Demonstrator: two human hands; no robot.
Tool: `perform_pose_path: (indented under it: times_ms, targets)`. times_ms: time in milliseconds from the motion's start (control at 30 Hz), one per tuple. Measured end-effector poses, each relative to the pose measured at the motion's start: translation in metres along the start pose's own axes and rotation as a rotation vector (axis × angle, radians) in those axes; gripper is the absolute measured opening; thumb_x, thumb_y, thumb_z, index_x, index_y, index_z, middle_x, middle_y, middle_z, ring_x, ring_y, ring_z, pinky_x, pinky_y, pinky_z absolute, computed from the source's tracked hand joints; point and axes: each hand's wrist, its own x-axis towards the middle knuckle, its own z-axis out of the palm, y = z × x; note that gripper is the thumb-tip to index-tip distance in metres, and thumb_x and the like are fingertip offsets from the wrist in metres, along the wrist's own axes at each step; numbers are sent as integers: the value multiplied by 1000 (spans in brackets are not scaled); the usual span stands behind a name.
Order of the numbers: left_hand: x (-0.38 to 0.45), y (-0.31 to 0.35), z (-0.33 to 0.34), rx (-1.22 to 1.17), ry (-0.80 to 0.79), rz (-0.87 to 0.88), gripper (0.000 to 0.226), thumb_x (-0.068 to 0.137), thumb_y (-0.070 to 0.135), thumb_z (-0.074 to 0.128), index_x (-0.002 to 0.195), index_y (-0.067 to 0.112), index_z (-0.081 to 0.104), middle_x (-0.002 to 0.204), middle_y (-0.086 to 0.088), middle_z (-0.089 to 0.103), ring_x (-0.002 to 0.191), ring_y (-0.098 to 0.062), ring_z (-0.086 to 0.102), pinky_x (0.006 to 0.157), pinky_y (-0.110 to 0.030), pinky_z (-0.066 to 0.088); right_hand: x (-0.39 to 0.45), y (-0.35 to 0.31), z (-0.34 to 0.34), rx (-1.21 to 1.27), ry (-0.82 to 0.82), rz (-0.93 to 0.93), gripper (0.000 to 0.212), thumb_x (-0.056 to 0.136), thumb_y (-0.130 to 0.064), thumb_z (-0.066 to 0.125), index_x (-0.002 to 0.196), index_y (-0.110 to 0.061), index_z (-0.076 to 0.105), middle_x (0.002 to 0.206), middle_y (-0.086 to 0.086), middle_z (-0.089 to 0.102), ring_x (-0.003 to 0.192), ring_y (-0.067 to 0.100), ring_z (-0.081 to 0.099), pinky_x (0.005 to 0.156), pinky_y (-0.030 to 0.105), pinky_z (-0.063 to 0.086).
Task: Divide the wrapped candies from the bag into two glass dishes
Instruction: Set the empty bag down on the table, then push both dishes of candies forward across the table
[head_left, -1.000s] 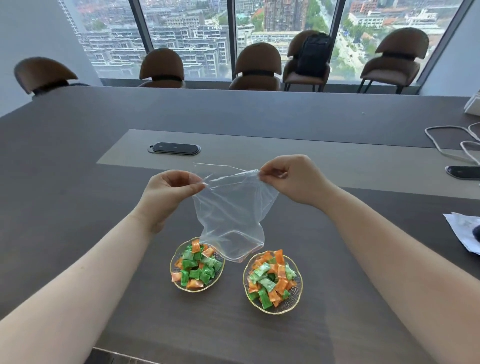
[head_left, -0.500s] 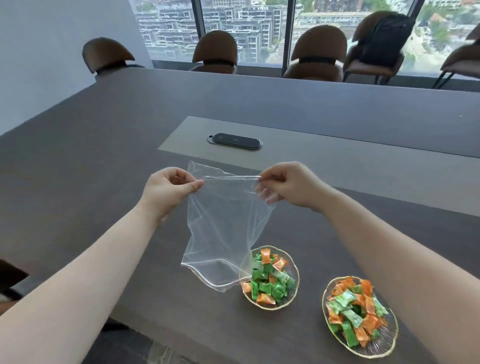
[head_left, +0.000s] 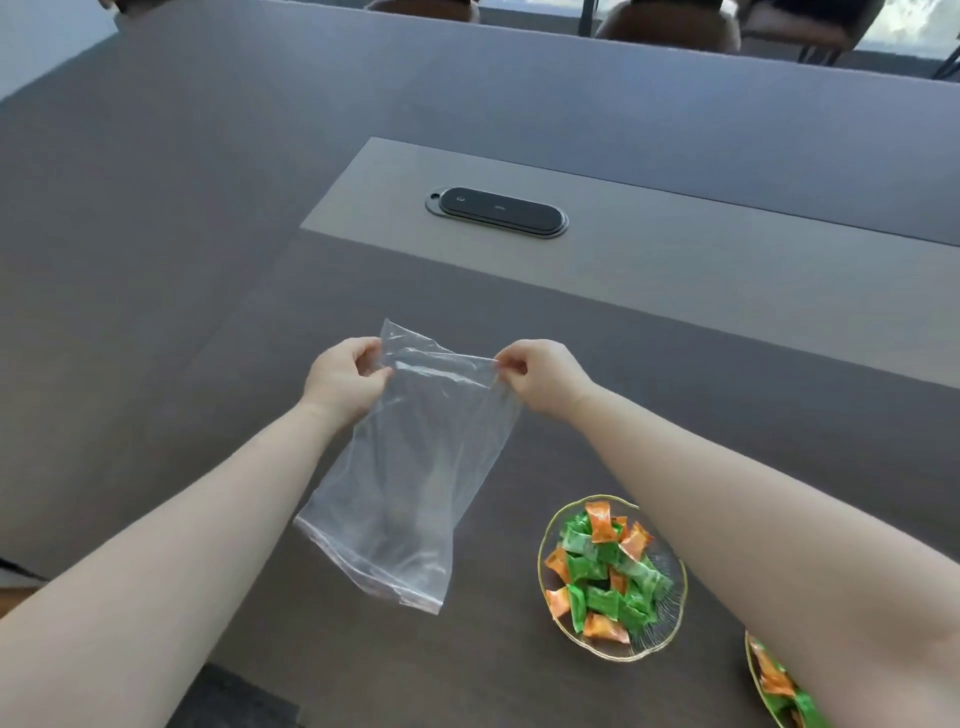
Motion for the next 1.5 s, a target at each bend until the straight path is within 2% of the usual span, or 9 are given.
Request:
perform_pose_path:
  times_ms: [67, 167, 567, 767, 867, 967, 1133, 1300, 1500]
  targets:
    - [4, -11, 8, -19, -89, -30, 59, 83, 13, 61, 139, 9, 40, 142, -6, 49, 126, -23, 51, 108, -30, 36, 7, 8, 10, -46, -7, 31, 25, 89, -18, 54, 111, -14, 65, 113, 7, 68, 107, 27, 60, 93, 40, 50]
    - [2, -20, 18, 7, -154, -43, 61, 86, 15, 57, 142, 11, 35, 150, -8, 39, 136, -23, 41, 105, -27, 35, 11, 18, 17, -120, 1, 48, 33, 91, -23, 54, 122, -14, 58, 122, 8, 65, 115, 26, 56, 96, 40, 47]
    - [-64, 19, 60, 45, -333, -79, 16, 86, 15, 57, 98, 12, 67, 92, -7, 68, 85, -17, 63, 77, -27, 49, -64, 95, -30, -26, 21, 203, 20, 88, -22, 57, 103, -16, 68, 110, 1, 70, 107, 21, 61, 96, 38, 48]
    - [-112, 25, 112, 219, -404, -88, 29, 88, 23, 54, 113, 14, 65, 114, -6, 67, 106, -20, 60, 91, -28, 44, -149, 169, -73, 0, 31, 360, 20, 89, -20, 56, 104, -15, 68, 110, 3, 70, 104, 21, 61, 94, 32, 48]
    - [-131, 24, 139, 256, -456, -100, 46, 91, 24, 49, 136, 12, 47, 142, -6, 51, 131, -20, 46, 109, -29, 33, -195, 208, -84, -28, -2, 457, 23, 90, -21, 53, 109, -18, 65, 112, 3, 68, 103, 21, 61, 91, 30, 48]
    - [-144, 15, 161, 329, -479, -162, 51, 93, 24, 44, 142, 12, 36, 146, -11, 45, 134, -24, 42, 110, -32, 32, -235, 241, -90, -14, -18, 553, 25, 91, -22, 51, 113, -19, 62, 112, 4, 65, 96, 19, 58, 87, 29, 48]
    - [-157, 14, 180, 407, -391, -185, 44, 89, 13, 45, 132, 4, 47, 131, -16, 57, 120, -32, 53, 97, -33, 39, -278, 270, -98, 157, 5, 673, 24, 91, -31, 51, 108, -20, 64, 109, 2, 63, 100, 19, 58, 82, 30, 47]
    - [-163, 15, 189, 358, -355, -221, 25, 83, 6, 48, 104, 9, 61, 91, -9, 65, 71, -30, 68, 77, -37, 55, -304, 286, -109, 423, -2, 815, 18, 90, -17, 47, 95, -24, 63, 103, 3, 64, 92, 15, 62, 61, 35, 57]
    - [-169, 21, 207, 139, -386, -344, 18, 82, -5, 48, 82, 9, 59, 85, -15, 62, 65, -30, 66, 63, -42, 61, -316, 285, -108, 435, -99, 767, 22, 84, -4, 55, 101, -14, 64, 95, 4, 66, 88, 20, 69, 60, 31, 61]
